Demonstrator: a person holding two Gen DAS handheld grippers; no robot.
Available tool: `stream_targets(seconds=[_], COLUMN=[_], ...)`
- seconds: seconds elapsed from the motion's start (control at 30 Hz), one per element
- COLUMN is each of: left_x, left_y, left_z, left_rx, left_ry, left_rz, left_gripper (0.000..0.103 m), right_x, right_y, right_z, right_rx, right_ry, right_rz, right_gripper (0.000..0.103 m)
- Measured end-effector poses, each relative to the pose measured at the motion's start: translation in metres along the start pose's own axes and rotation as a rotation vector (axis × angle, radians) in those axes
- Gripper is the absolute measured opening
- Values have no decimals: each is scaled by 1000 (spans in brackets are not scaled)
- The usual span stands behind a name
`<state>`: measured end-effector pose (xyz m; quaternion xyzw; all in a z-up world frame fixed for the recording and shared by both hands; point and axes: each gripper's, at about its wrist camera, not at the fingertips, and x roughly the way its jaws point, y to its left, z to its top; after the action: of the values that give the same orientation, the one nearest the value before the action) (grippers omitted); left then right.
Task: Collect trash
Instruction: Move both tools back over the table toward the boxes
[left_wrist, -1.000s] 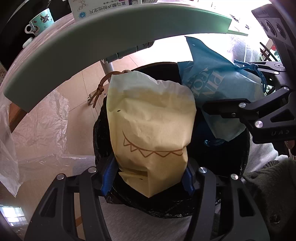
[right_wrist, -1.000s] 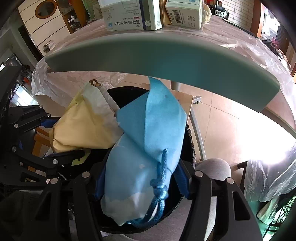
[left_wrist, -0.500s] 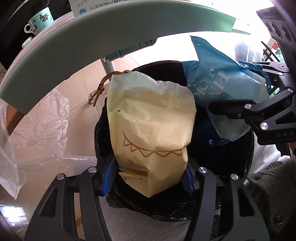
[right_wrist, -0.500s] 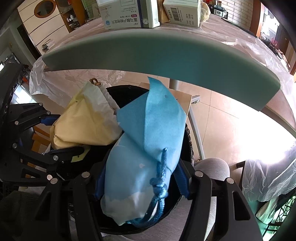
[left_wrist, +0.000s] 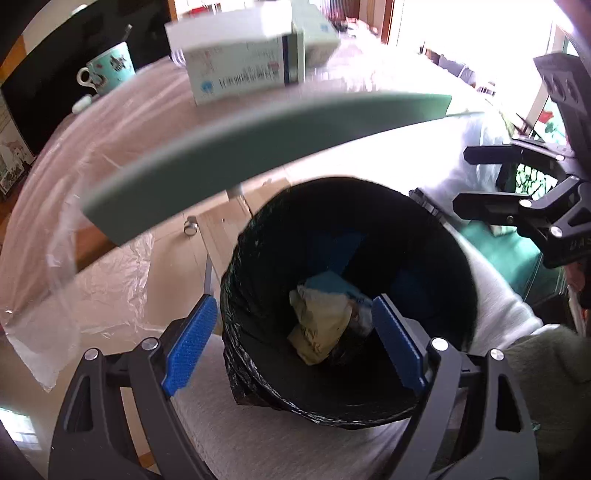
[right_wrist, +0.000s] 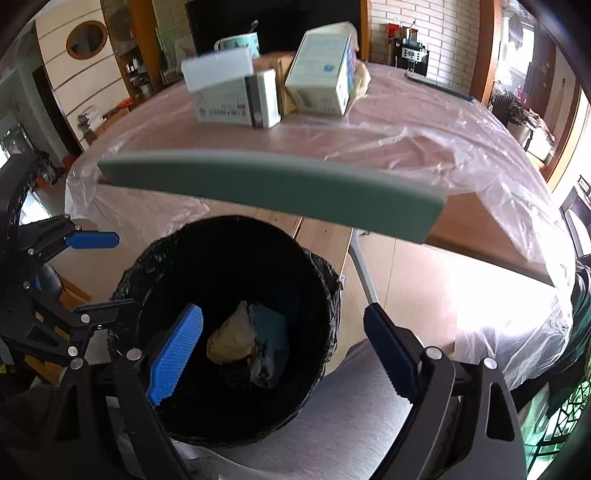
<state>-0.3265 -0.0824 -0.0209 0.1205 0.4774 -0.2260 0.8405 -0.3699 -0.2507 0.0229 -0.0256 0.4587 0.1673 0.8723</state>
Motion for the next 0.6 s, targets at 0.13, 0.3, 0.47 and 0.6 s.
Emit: stream_targets(seconds=[0.13, 0.3, 0.47, 0.6], left_x=[-53, -130, -110, -91], left_y=[2, 17, 30, 36], left_z=[13, 29, 63, 81], left_rx=[-17, -129, -158, -117], left_ry=[-160, -560, -476, -447], left_rz=[-27, 6, 1, 16], left_gripper=[87, 102, 102, 102], right_x=[-56, -127, -94, -54], right_y=[0, -5, -24, -26], right_z=[18, 35, 87, 117], right_rx=[-10, 34, 91, 122], right_ry=[-221, -668, -507, -387], right_rz=[-28, -15, 41, 20], right_gripper=[88, 99, 99, 99])
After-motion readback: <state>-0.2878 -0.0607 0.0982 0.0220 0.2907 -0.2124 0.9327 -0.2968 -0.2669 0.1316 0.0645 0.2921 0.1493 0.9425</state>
